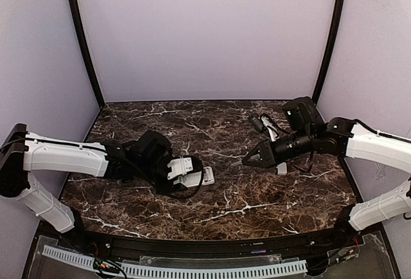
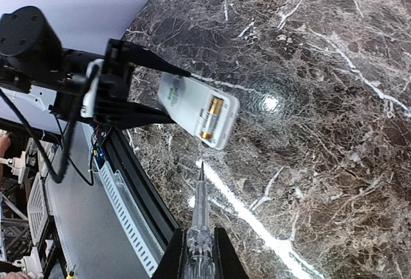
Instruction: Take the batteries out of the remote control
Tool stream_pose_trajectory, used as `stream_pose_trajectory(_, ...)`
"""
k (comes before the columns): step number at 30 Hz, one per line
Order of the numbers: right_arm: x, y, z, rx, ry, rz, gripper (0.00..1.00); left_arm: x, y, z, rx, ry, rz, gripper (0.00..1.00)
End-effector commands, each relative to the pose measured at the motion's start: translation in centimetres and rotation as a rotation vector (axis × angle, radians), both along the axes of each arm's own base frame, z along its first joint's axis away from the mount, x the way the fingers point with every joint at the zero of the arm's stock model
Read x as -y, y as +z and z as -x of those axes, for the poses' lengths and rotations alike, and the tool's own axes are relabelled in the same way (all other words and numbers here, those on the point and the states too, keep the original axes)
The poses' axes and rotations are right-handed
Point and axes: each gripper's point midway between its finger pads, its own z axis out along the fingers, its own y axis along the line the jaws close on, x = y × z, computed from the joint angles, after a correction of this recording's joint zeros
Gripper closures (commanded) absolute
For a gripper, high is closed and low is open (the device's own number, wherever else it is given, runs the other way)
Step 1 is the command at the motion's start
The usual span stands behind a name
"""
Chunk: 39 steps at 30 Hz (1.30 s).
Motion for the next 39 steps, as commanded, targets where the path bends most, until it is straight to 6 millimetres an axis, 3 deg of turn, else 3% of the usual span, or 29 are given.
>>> stream_pose_trajectory(1, 1.0, 1.5, -1.7, 0.072, -0.101, 0.013, 1.00, 0.1, 6.2, -3.1, 0.239, 0.068, 0.103, 1.00)
stream_pose_trajectory(5, 1.8, 2.5, -2.5, 0.118, -0.158, 0.012, 1.00, -0.2, 10.2, -4.5, 0.381, 0.130, 0.219, 1.00)
stream_pose_trajectory(7, 2.2, 3.0, -2.8, 0.139, -0.185, 0.009, 1.00, -0.4, 11.0, -4.8, 0.425, 0.144, 0.240, 1.00)
stream_pose_trajectory(15, 3.7, 4.8, -3.2, 0.193, -0.260, -0.004, 1.00, 0.8, 8.8, -5.2, 0.371, 0.063, 0.146, 1.00)
stream_pose_trajectory(22, 4.0, 5.3, -3.0, 0.198, -0.255, 0.003, 1.00, 1.5, 8.4, -4.9, 0.304, 0.070, 0.176, 1.00)
stream_pose_trajectory(28, 2.2, 7.1, -2.1, 0.185, -0.140, -0.041, 1.00, 1.6, 8.3, -3.6, 0.214, 0.031, 0.143, 1.00)
stream_pose_trajectory(39, -1.2, 9.6, -1.1, 0.117, 0.017, -0.109, 1.00, 1.9, 6.4, -3.5, 0.124, 0.038, 0.073, 1.00)
